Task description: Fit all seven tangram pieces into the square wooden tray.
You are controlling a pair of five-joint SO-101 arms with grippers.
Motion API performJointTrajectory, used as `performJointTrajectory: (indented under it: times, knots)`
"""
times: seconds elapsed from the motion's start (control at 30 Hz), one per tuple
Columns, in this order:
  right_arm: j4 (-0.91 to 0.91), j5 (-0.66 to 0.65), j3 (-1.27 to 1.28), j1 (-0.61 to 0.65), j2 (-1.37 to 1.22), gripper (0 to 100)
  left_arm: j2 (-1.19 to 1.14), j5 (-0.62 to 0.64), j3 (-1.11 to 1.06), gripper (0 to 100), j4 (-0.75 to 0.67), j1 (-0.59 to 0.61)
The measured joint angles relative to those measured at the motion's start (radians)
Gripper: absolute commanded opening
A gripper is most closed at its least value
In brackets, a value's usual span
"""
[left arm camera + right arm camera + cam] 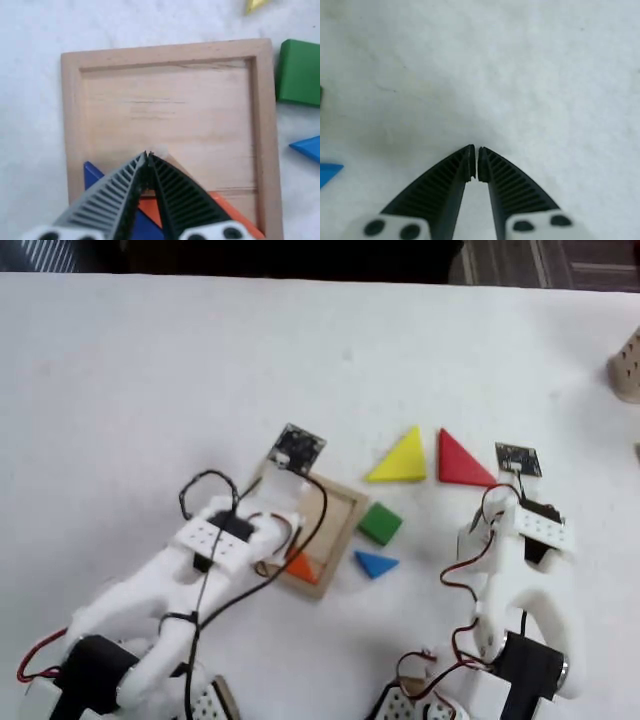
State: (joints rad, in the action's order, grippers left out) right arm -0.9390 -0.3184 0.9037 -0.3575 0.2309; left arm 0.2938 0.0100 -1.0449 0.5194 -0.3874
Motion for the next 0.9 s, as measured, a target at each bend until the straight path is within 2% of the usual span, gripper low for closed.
performJointTrajectory:
  times: [0.5,0.67,0.9]
  knots:
    - [0.0,0.0,0.0,0.0,0.0,2.1,-0.069,0.026,0.044,2,-0.038,0.048]
    - [0.0,0.0,0.0,0.0,0.0,2.1,-0.204,0.057,0.172,2,0.052,0.074]
    - [0.0,0.0,0.0,0.0,0.0,2.1,-0.209,0.061,0.183,2,0.132,0.071]
